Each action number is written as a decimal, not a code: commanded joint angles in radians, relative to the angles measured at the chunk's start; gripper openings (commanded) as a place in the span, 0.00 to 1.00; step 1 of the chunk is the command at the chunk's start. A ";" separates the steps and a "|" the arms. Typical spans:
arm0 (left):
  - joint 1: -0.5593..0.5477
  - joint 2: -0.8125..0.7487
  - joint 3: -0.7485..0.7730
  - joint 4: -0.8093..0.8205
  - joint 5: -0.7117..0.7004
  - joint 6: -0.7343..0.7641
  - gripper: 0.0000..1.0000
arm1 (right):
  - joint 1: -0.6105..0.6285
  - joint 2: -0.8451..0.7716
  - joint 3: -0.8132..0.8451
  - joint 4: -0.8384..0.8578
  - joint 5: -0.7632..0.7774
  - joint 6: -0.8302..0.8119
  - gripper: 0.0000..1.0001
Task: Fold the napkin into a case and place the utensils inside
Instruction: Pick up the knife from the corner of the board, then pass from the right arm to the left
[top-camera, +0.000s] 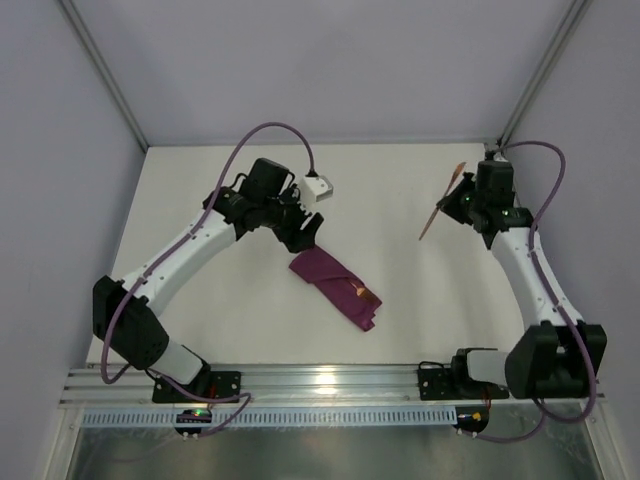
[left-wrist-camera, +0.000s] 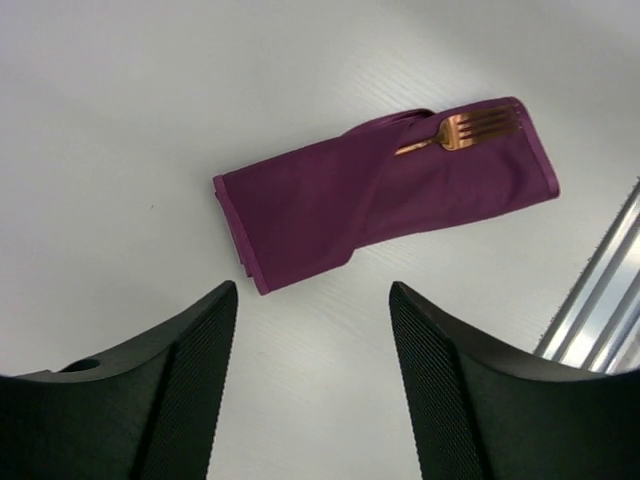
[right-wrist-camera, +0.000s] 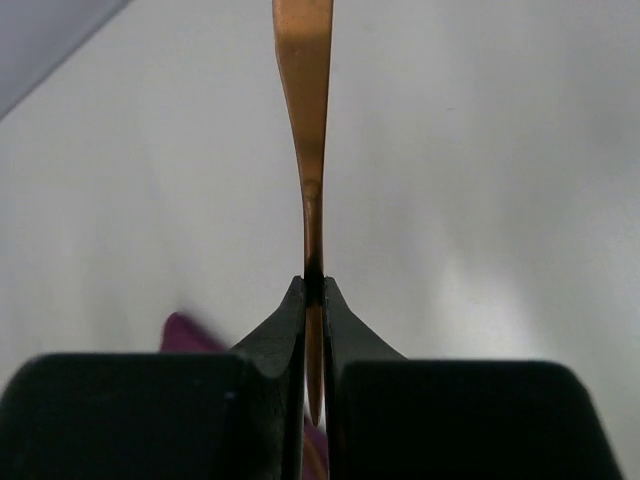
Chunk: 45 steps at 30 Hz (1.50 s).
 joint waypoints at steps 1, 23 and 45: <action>-0.055 -0.071 0.070 -0.059 0.081 -0.023 0.67 | 0.187 -0.168 -0.119 0.184 0.026 0.278 0.03; -0.172 -0.063 0.087 0.111 -0.054 -0.143 0.40 | 0.846 -0.259 -0.133 0.433 0.332 0.613 0.03; -0.167 -0.045 0.087 0.053 -0.019 -0.129 0.00 | 0.849 -0.307 -0.153 0.387 0.292 0.373 0.29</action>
